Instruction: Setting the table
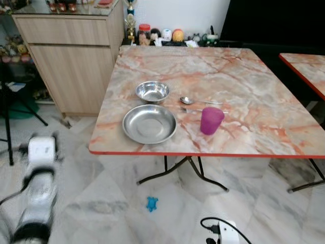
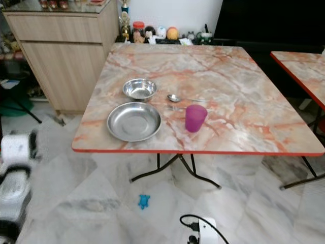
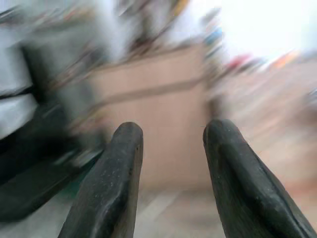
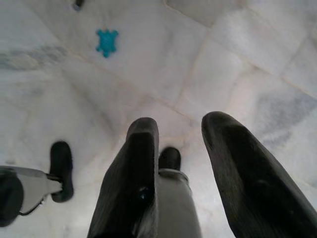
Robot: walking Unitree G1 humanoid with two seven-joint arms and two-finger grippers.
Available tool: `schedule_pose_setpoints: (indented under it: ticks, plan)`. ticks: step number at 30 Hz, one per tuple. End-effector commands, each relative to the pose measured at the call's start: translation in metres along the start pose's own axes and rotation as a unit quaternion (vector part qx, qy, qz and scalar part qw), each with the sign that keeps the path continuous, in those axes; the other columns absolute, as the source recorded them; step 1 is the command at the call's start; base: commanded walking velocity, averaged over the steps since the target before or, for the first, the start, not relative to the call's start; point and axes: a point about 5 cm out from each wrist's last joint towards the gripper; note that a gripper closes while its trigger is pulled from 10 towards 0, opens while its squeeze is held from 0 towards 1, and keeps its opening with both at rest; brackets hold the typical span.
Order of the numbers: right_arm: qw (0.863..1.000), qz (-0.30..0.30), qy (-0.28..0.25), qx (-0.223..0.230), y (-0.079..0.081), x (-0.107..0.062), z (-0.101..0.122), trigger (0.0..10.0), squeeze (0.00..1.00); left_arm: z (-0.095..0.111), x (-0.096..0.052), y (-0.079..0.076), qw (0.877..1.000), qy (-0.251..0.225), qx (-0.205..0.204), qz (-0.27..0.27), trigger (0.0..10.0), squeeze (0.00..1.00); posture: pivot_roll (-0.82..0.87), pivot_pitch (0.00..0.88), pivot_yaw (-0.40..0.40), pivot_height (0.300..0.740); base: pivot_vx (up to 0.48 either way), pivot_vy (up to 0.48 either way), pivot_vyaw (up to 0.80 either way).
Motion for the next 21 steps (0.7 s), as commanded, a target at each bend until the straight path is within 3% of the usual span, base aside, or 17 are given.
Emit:
schedule_pose_setpoints:
  ticks: [1,2,6,9,14,18,19,20,21]
  plan:
    - [1.0,-0.005,-0.003,0.0,-0.002,0.0,0.001,10.0,0.0,0.005,0.004,-0.025,0.997,0.008,-0.034,-0.063,10.0,0.0,0.14,0.0,-0.062,0.74,0.0,0.0,0.0]
    - [1.0,-0.005,-0.003,0.0,-0.001,0.0,0.001,10.0,0.0,0.008,0.003,-0.036,0.995,0.01,-0.056,-0.086,10.0,0.0,0.14,0.0,-0.062,0.74,0.0,0.0,0.0]
    - [1.0,-0.006,-0.002,0.002,0.001,0.0,0.001,10.0,0.0,0.011,0.0,-0.049,0.991,0.012,-0.084,-0.108,10.0,0.0,0.14,0.0,-0.062,0.74,0.0,0.0,0.0]
    - [1.0,-0.003,-0.001,-0.001,0.008,0.001,0.002,10.0,0.0,0.01,-0.012,-0.063,0.983,0.023,-0.132,-0.127,10.0,0.0,0.14,0.0,-0.064,0.74,0.0,0.0,0.0]
    - [1.0,0.005,-0.001,-0.003,0.02,0.002,0.004,10.0,0.0,0.004,-0.029,-0.069,0.978,0.054,-0.147,-0.141,10.0,0.0,0.15,0.0,-0.063,0.74,0.0,0.0,0.0]
    - [1.0,0.009,-0.002,-0.005,0.026,0.003,0.004,10.0,0.0,0.003,-0.032,-0.071,0.977,0.066,-0.138,-0.148,10.0,0.0,0.15,0.0,-0.065,0.74,0.0,0.0,0.0]
    - [1.0,0.013,-0.003,-0.005,0.032,0.003,0.005,10.0,0.0,0.002,-0.031,-0.072,0.978,0.072,-0.132,-0.147,10.0,0.31,0.15,0.0,-0.065,0.74,0.0,0.0,0.0]
    - [1.0,0.014,-0.003,-0.004,0.035,0.003,0.005,10.0,0.0,0.002,-0.031,-0.072,0.978,0.075,-0.13,-0.145,10.0,0.89,0.15,0.0,-0.065,0.74,0.0,0.0,0.0]
    - [1.0,0.015,-0.003,-0.005,0.037,0.003,0.005,10.0,0.0,0.001,-0.031,-0.071,0.978,0.077,-0.13,-0.141,10.0,0.89,0.15,0.0,-0.064,0.74,0.0,0.0,0.0]
Point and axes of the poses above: a point about 5 cm out from each wrist's last joint towards the gripper, its own x axis pointing out of the wrist towards the gripper, its own z axis along the axis of the wrist's last joint, y = z × x, and after that the axes turned 10 degrees about -x, right-handed
